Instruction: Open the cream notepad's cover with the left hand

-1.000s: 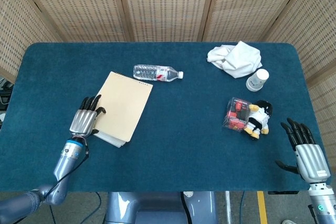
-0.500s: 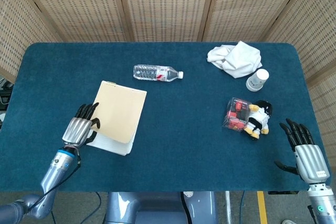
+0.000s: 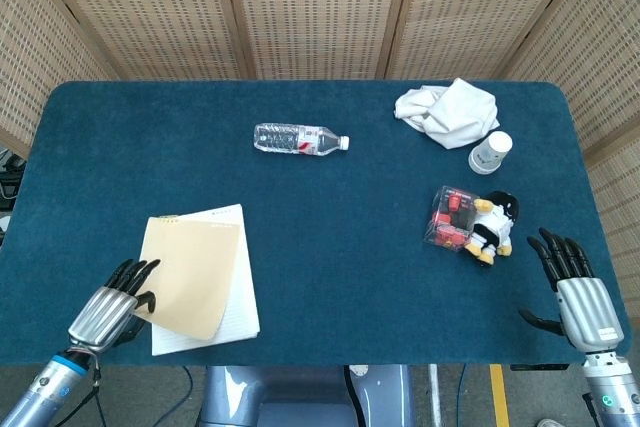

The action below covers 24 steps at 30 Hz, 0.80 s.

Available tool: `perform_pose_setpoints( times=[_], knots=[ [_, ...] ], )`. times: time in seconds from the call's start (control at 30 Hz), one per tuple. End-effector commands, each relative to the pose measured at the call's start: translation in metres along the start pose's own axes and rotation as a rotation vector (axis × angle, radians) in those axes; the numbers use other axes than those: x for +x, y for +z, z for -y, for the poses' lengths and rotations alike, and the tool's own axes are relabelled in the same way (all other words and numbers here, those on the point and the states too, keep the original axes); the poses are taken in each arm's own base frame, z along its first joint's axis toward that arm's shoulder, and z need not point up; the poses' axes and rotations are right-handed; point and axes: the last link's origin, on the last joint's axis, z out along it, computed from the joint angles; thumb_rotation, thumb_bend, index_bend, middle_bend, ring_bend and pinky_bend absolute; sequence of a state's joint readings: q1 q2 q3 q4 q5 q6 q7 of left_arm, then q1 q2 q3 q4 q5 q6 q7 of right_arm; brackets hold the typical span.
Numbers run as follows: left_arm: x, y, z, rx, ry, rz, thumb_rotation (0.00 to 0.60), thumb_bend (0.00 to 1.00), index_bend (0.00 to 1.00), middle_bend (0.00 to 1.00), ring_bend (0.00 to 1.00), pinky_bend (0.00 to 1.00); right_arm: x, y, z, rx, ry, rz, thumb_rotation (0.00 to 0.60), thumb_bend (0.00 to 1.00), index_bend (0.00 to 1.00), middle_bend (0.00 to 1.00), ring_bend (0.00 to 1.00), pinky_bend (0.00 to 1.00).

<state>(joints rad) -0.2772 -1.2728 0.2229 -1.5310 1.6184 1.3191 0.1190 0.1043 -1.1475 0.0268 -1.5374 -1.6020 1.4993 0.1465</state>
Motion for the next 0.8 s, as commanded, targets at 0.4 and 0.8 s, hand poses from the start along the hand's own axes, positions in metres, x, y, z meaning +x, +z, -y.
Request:
perform_pose_setpoints(
  times=[0.4,0.8],
  knots=[
    [0.034,0.005,-0.009,-0.035,-0.201,-0.038,0.6,0.6,0.86,0.0,0.0,0.0,0.0,0.0,0.0,0.0,-0.003,0.0,0.6,0.0,0.01,0.0,0.0,0.0],
    [0.146,0.092,0.014,0.102,-0.453,-0.258,0.6,0.6,0.86,0.0,0.0,0.0,-0.004,0.003,-0.003,-0.016,-0.019,0.012,0.6,0.0,0.01,0.0,0.0,0.0]
  ],
)
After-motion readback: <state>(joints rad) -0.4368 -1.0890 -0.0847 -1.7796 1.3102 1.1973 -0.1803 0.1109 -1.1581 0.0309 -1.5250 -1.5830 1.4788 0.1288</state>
